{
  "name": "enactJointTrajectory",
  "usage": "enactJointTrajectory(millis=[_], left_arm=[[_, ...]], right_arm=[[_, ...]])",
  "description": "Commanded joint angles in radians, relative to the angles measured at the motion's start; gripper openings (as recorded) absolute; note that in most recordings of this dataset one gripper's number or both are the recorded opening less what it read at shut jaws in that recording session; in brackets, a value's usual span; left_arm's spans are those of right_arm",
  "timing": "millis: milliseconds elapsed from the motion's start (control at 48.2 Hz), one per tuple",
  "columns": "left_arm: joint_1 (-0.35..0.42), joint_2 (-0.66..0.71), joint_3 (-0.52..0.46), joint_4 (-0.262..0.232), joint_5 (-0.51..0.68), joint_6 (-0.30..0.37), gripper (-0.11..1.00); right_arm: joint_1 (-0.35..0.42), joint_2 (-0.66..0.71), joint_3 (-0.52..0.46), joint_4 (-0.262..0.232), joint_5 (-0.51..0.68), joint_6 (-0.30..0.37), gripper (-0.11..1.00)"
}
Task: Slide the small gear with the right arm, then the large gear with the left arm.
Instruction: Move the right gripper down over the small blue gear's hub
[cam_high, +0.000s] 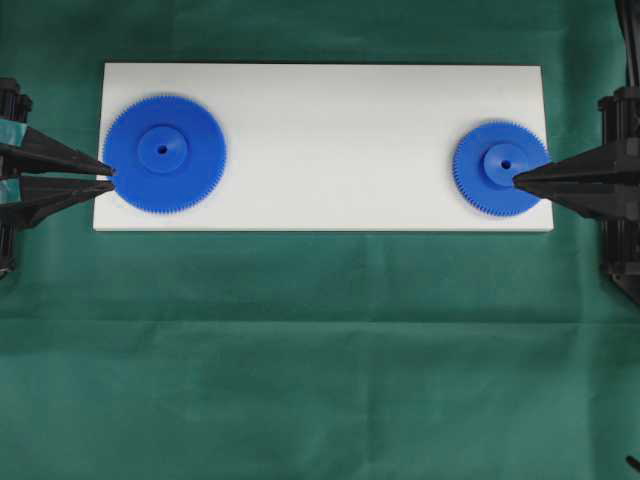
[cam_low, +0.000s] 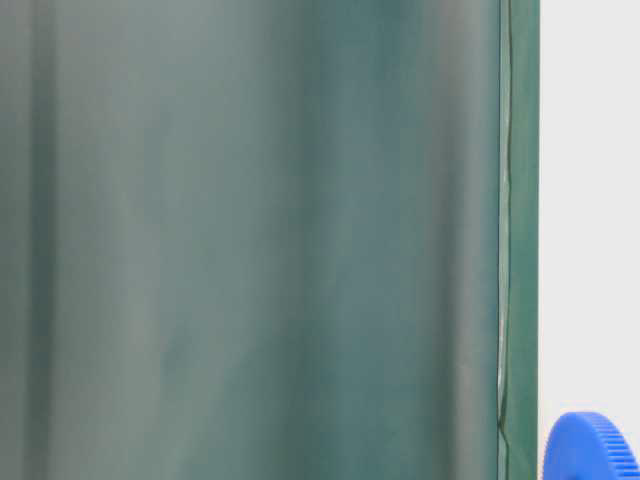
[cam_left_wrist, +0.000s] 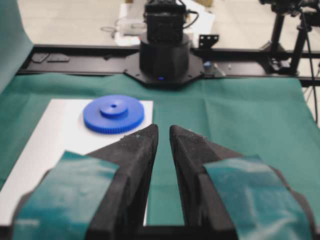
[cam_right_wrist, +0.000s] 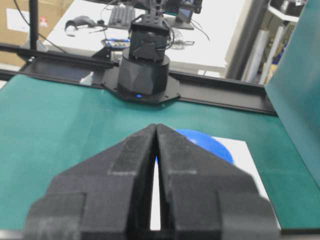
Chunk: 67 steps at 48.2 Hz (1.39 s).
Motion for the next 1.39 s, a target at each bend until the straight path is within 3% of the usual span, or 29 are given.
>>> enactJointTrajectory(millis=[0,187,561,976,1246,1370], left_arm=[[-0.002,-0.008,0.009,-0.014,-0.012,0.000,0.24],[-0.002,-0.021,0.018,-0.014,-0.014,0.002,0.00],[-0.002,-0.023,0.028,-0.014,-0.014,0.000,0.00],[-0.002,-0.048,0.035,-0.014,-0.015,0.002,0.00],[-0.002,-0.058,0.041,-0.014,-0.015,0.000,0.00],[-0.002,-0.060,0.041,-0.014,-0.015,0.000,0.00]], right_arm=[[-0.002,0.005,0.005,-0.002,-0.012,0.006,0.51],[-0.023,-0.017,0.052,-0.003,-0.037,0.006,0.51],[-0.038,-0.061,0.087,-0.003,-0.014,0.008,0.51],[-0.278,-0.100,0.094,-0.003,0.117,0.031,0.51],[-0.299,-0.098,0.094,-0.003,0.153,0.069,0.51],[-0.304,-0.098,0.089,-0.003,0.238,0.078,0.51]])
